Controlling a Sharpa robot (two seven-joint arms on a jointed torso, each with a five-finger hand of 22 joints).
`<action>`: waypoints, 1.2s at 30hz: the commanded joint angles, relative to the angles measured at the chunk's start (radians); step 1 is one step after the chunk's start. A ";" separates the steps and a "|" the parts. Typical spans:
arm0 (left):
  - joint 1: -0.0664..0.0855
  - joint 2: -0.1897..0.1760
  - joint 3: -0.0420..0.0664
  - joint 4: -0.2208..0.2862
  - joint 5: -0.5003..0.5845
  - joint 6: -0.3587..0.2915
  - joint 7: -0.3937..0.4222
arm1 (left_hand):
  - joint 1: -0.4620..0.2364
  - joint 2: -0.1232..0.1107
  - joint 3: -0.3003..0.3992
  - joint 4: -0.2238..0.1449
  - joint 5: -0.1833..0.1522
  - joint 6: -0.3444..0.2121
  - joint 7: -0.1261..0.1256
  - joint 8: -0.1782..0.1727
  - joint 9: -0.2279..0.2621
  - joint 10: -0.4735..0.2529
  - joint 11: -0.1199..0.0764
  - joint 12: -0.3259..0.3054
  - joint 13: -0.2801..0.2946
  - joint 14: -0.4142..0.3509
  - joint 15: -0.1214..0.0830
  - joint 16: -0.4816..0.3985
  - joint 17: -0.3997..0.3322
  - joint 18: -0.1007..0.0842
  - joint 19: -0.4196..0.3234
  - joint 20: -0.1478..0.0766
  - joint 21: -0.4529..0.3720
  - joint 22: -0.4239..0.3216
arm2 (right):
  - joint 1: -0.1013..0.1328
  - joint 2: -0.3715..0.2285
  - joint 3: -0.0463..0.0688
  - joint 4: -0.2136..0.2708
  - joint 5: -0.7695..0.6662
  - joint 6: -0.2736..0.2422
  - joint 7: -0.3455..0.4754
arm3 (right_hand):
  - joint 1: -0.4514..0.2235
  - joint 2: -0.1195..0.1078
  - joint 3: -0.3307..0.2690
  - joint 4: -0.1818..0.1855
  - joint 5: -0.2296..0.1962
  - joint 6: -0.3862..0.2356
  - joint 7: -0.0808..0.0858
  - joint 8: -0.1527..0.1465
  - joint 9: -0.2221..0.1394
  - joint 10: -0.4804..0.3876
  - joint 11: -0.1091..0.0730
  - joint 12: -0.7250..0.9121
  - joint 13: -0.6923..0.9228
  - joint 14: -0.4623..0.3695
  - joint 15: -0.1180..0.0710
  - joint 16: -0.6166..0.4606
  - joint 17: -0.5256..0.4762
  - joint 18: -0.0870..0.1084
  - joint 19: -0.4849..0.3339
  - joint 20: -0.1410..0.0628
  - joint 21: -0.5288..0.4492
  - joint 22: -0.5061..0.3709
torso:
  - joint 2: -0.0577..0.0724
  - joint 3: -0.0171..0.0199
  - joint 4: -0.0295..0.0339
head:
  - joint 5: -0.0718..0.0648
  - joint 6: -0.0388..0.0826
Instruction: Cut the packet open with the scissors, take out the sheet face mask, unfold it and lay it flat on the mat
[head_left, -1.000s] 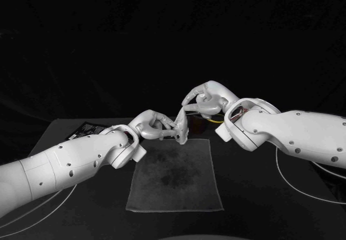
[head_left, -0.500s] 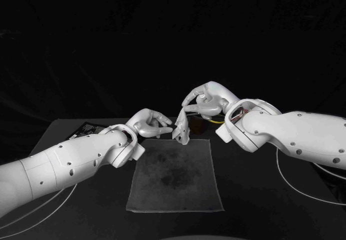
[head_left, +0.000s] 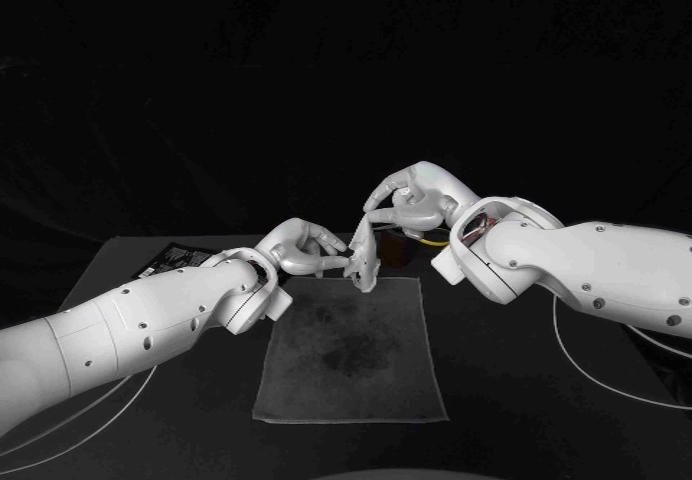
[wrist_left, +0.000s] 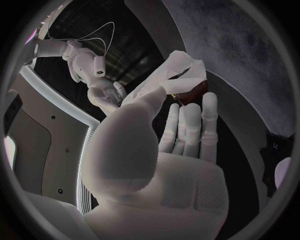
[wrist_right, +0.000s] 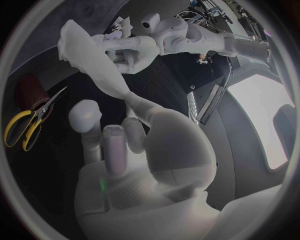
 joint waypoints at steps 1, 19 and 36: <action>0.000 0.003 0.001 0.002 -0.021 0.057 -0.010 | -0.009 -0.007 -0.017 0.005 0.002 0.004 -0.002 0.006 0.002 -0.005 -0.001 0.000 -0.001 -0.005 0.000 -0.007 0.001 0.014 0.008 0.001 -0.007 -0.004 | 0.000 0.002 0.001 0.001 -0.003 0.003 0.011 | -0.003 0.007 0.003 0.001 0.004 0.006 -0.001 0.002 0.001 0.010 -0.002 0.003 0.001 0.068 -0.008 0.004 0.096 0.017 0.004 0.000 0.006 0.050 | 0.000 -0.0001 0.0000 | -0.001 -0.001; -0.004 0.014 0.001 -0.002 -0.034 0.099 -0.015 | 0.015 0.023 -0.024 0.020 0.002 0.006 0.001 -0.008 -0.007 0.024 -0.008 0.005 -0.007 -0.007 -0.006 -0.002 0.007 0.015 0.017 -0.003 -0.020 -0.016 | 0.000 0.000 0.001 0.010 -0.002 0.002 0.013 | -0.004 0.006 0.006 0.000 0.004 0.006 -0.001 0.003 0.001 0.011 -0.002 0.003 0.002 0.069 -0.008 0.004 0.097 0.017 0.004 0.000 0.004 0.050 | 0.000 0.0002 -0.0001 | 0.000 -0.003; -0.004 0.013 0.001 -0.004 -0.009 0.096 0.004 | 0.025 0.107 0.028 0.066 0.002 0.158 -0.059 0.056 0.019 0.089 -0.023 0.003 -0.017 0.013 -0.017 0.009 0.041 0.015 0.029 -0.011 -0.020 -0.019 | 0.000 -0.002 0.001 0.002 -0.001 0.004 0.011 | -0.004 0.006 0.006 0.000 0.004 0.006 -0.001 0.003 0.001 0.011 -0.002 0.003 0.002 0.069 -0.008 0.004 0.097 0.017 0.004 0.000 0.004 0.050 | 0.000 -0.0005 0.0003 | -0.003 -0.004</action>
